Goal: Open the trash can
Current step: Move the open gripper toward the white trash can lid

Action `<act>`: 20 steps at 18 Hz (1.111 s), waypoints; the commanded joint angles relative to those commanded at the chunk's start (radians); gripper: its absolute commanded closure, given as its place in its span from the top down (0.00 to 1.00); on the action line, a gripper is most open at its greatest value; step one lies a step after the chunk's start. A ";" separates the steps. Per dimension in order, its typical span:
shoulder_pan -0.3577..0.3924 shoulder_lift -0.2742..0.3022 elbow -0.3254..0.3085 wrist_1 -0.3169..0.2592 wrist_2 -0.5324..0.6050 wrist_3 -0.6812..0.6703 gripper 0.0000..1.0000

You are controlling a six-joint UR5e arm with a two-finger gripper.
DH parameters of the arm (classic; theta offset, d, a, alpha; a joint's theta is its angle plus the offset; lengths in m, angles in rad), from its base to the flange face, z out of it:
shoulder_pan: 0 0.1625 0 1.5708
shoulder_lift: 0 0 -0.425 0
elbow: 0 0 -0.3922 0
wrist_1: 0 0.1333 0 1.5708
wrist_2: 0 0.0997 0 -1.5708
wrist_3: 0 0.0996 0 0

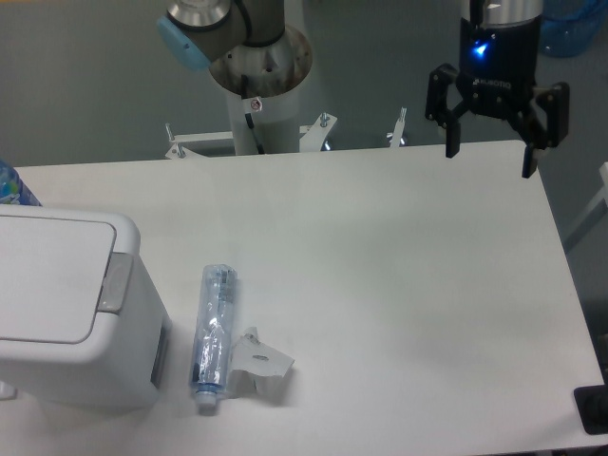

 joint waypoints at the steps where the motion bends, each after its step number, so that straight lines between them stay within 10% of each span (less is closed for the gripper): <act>1: 0.000 0.000 0.000 -0.002 -0.002 0.000 1.00; 11: -0.021 0.006 -0.023 -0.002 -0.029 -0.005 1.00; 20: -0.170 0.002 -0.061 0.120 -0.130 -0.480 1.00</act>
